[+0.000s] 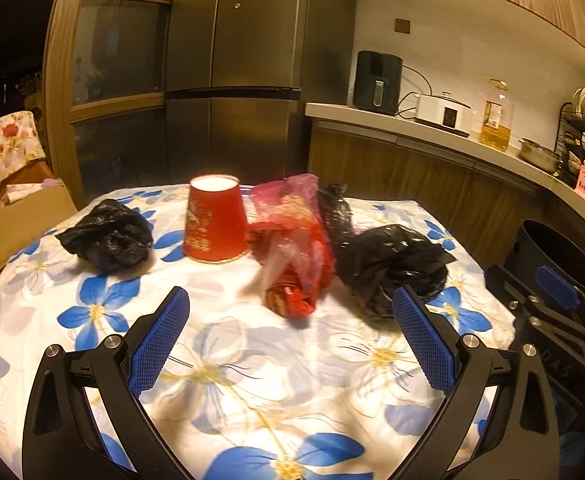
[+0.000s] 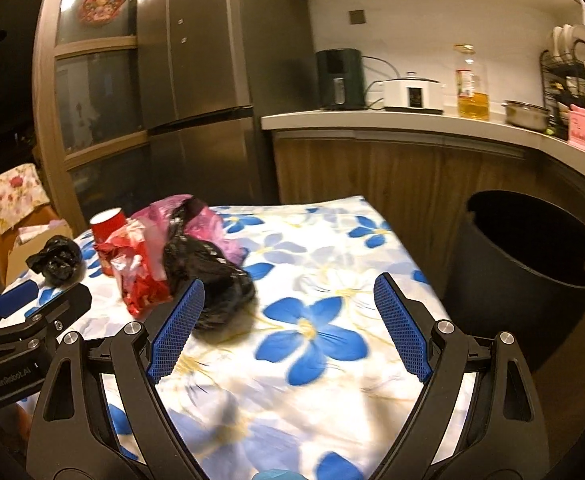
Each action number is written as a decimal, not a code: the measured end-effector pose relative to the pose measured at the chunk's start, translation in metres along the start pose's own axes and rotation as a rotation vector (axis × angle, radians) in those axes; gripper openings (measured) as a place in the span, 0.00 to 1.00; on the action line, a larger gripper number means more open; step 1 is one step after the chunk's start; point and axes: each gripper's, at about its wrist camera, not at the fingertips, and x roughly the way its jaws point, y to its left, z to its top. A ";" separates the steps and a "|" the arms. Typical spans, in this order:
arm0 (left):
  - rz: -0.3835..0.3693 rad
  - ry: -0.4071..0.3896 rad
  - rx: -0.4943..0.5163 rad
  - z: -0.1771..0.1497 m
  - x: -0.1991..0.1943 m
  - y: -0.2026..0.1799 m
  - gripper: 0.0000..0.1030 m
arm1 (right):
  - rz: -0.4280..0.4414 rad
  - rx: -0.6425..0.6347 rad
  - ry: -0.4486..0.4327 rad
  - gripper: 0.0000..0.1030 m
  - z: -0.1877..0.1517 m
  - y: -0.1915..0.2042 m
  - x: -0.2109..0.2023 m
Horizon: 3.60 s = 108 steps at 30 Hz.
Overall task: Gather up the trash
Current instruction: 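Grasp the black plastic bag with the right gripper while the left grasps the red-pink bag, then lift the red-pink bag and black bag and carry both over the bin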
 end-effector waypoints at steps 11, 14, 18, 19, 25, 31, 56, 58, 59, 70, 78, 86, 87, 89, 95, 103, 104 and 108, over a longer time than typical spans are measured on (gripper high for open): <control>0.059 -0.013 -0.031 0.009 0.009 0.029 0.94 | 0.089 -0.047 0.050 0.81 0.007 0.036 0.047; 0.060 -0.018 -0.025 0.011 0.012 0.029 0.94 | 0.102 -0.052 0.082 0.71 0.003 0.041 0.059; 0.057 -0.013 -0.022 0.013 0.019 0.028 0.94 | 0.113 -0.055 0.118 0.42 0.001 0.042 0.068; 0.050 -0.008 -0.028 0.013 0.021 0.028 0.94 | 0.116 -0.061 0.130 0.34 0.000 0.044 0.070; 0.032 0.010 -0.037 0.015 0.035 0.024 0.94 | 0.129 -0.082 0.115 0.14 -0.001 0.042 0.061; 0.017 0.021 -0.029 0.016 0.047 0.015 0.94 | 0.092 -0.039 0.051 0.13 -0.001 0.020 0.029; -0.009 0.134 -0.055 0.007 0.102 0.006 0.38 | 0.081 -0.002 0.045 0.12 -0.003 -0.001 0.006; -0.012 0.144 -0.050 0.006 0.103 0.005 0.29 | 0.082 -0.003 0.044 0.12 -0.003 -0.001 0.005; -0.012 0.143 -0.042 0.005 0.103 0.004 0.26 | 0.082 -0.003 0.044 0.12 -0.003 -0.001 0.005; -0.002 0.111 -0.075 0.005 0.070 0.007 0.14 | 0.086 -0.009 0.027 0.12 -0.001 0.002 -0.010; 0.033 0.088 -0.084 0.010 0.028 0.008 0.14 | 0.094 -0.007 -0.002 0.12 0.002 0.001 -0.032; 0.029 0.054 -0.071 0.012 0.004 -0.001 0.14 | 0.084 -0.009 -0.030 0.12 0.004 -0.003 -0.056; 0.028 0.049 -0.067 0.013 0.001 -0.003 0.14 | 0.082 -0.009 -0.034 0.12 0.003 -0.004 -0.059; 0.024 0.041 -0.057 0.013 -0.005 -0.008 0.14 | 0.077 -0.007 -0.039 0.12 0.003 -0.006 -0.064; -0.001 0.024 -0.032 0.015 -0.016 -0.023 0.14 | 0.058 0.008 -0.052 0.12 0.002 -0.015 -0.075; -0.041 0.013 0.005 0.018 -0.018 -0.048 0.14 | 0.006 0.033 -0.076 0.12 0.004 -0.038 -0.089; -0.051 0.010 0.016 0.020 -0.019 -0.055 0.14 | -0.002 0.035 -0.081 0.12 0.006 -0.042 -0.090; -0.090 -0.002 0.050 0.025 -0.020 -0.077 0.14 | -0.038 0.051 -0.104 0.12 0.012 -0.059 -0.096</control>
